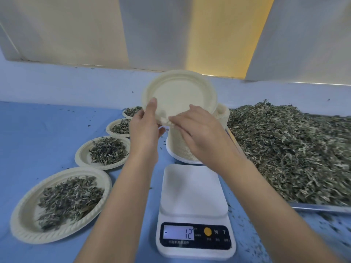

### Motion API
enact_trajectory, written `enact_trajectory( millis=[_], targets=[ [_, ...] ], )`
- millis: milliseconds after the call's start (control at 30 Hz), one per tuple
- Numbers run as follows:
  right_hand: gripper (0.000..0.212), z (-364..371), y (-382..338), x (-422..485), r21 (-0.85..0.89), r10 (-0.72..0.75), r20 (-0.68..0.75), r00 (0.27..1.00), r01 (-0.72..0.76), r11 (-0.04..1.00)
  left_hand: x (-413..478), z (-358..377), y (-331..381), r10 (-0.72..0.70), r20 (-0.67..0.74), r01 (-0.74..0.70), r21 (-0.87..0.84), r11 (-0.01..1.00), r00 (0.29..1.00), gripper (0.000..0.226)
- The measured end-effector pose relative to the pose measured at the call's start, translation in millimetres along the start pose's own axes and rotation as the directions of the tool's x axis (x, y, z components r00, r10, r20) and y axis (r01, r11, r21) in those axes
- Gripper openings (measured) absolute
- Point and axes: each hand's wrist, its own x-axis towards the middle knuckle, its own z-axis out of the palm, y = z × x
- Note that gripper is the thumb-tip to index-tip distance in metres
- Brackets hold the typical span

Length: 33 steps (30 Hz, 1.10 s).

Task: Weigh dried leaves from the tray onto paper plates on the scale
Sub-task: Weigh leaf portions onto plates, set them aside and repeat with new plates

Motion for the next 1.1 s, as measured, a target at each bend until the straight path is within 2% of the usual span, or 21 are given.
enact_trajectory(
  millis=[67,100,167,200,267,300,333,367,433,533,600,667,733,833,967,1100],
  targets=[
    [0.020,-2.9,-8.4,-6.2,-0.004,-0.018,-0.036,0.999,0.018,1.000,-3.4,-7.3,1.0,0.070,-0.033,-0.066,0.114,0.991,0.997,0.010],
    [0.022,-5.4,-12.7,-8.4,0.026,0.036,-0.049,0.998,-0.035,0.999,-5.5,-11.1,1.3,0.091,-0.038,-0.084,0.154,0.984,0.995,0.006],
    [0.040,-12.8,-19.3,-10.9,0.156,0.261,-0.043,0.964,-0.251,0.955,-11.0,-17.1,3.7,0.100,-0.008,-0.097,0.176,0.980,0.995,0.004],
    [0.050,-17.0,-20.8,-11.8,0.278,0.397,-0.002,0.918,-0.381,0.882,-14.8,-19.0,5.8,0.104,0.020,-0.106,0.175,0.979,0.994,0.007],
    [0.063,-24.8,-21.1,-13.3,0.546,0.609,0.140,0.781,-0.574,0.610,-20.4,-22.5,9.0,0.127,0.081,-0.141,0.199,0.970,0.989,0.030],
    [0.064,-27.9,-20.1,-14.0,0.624,0.683,0.184,0.707,-0.621,0.474,-22.2,-24.4,9.6,0.134,0.116,-0.157,0.230,0.960,0.984,0.044],
    [0.061,-29.9,-18.0,-15.1,0.662,0.753,0.183,0.632,-0.646,0.381,-24.2,-25.7,10.2,0.129,0.152,-0.168,0.279,0.946,0.980,0.052],
    [0.055,-30.8,-14.1,-17.2,0.684,0.814,0.154,0.560,-0.655,0.321,-26.3,-26.5,10.8,0.117,0.184,-0.173,0.329,0.928,0.976,0.056],
    [0.045,-32.9,-7.0,-22.2,0.711,0.888,0.101,0.450,-0.657,0.252,-28.8,-28.3,11.9,0.109,0.214,-0.189,0.402,0.896,0.971,0.047],
    [0.036,-34.0,-0.4,-34.2,0.653,0.907,0.102,0.409,-0.716,0.249,-26.6,-35.1,13.5,0.157,0.186,-0.234,0.525,0.819,0.970,0.020],
    [0.027,-33.6,4.5,-42.6,0.581,0.901,0.164,0.401,-0.777,0.240,-23.3,-41.4,14.3,0.176,0.181,-0.251,0.623,0.741,0.968,0.012],
    [0.020,-33.2,9.5,-49.3,0.503,0.885,0.263,0.384,-0.838,0.214,-21.0,-46.7,14.0,0.112,0.202,-0.225,0.719,0.658,0.973,0.012],
    [0.019,-31.5,15.0,-55.9,0.422,0.868,0.338,0.365,-0.883,0.206,-21.4,-49.5,11.0,-0.049,0.235,-0.170,0.818,0.550,0.971,0.014],
    [0.012,-26.6,20.2,-65.1,0.291,0.861,0.376,0.342,-0.926,0.241,-24.1,-48.3,2.8,-0.265,0.241,-0.124,0.911,0.394,0.933,0.018],
    [0.007,-18.1,22.4,-72.6,0.100,0.840,0.403,0.362,-0.930,0.353,-27.5,-41.5,-4.6,-0.300,0.221,-0.164,0.965,0.202,0.928,0.021],
    [0.004,-12.9,24.3,-76.1,-0.026,0.826,0.426,0.368,-0.908,0.418,-29.3,-37.9,-10.7,-0.350,0.198,-0.177,0.980,0.091,0.916,0.027]
  ],
)
